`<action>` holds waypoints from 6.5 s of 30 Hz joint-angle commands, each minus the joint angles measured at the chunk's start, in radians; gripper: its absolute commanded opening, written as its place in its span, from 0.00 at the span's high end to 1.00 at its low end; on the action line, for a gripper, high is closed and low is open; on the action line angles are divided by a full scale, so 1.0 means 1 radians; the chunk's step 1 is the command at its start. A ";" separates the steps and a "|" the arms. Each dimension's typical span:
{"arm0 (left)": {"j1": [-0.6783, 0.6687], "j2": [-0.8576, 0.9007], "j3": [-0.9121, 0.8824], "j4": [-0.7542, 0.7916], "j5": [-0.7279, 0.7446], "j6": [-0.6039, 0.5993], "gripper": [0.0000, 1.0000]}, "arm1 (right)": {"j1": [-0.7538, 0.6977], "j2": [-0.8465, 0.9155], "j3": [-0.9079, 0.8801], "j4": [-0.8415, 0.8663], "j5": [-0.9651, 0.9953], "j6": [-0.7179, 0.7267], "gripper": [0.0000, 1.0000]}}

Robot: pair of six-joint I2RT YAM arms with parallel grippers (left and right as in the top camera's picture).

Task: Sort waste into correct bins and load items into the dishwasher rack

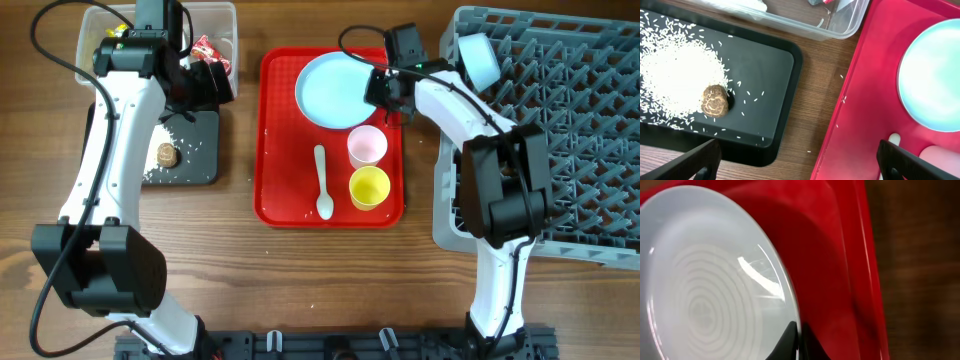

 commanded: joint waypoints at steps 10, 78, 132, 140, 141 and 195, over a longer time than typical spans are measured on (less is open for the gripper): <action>0.001 0.006 -0.003 0.000 -0.013 0.002 0.00 | -0.004 -0.275 0.034 -0.066 0.214 -0.282 0.96; 0.001 0.006 -0.003 0.000 -0.014 0.002 0.00 | -0.178 -0.544 0.032 0.026 0.863 -0.707 0.00; -0.556 0.283 -0.017 0.291 0.126 -0.077 0.96 | -0.422 -0.949 -0.322 -0.344 -0.167 -0.365 0.04; -0.309 0.109 0.000 0.296 0.771 -0.071 0.96 | -0.409 -0.829 -0.329 -0.277 -0.651 -0.366 0.00; -0.277 0.109 0.000 0.300 0.866 -0.040 0.96 | -0.399 -0.805 -0.329 -0.258 -0.713 -0.366 0.00; -0.195 0.109 0.000 0.386 1.088 0.051 0.96 | -0.399 -0.610 -0.818 0.898 -1.294 0.274 0.00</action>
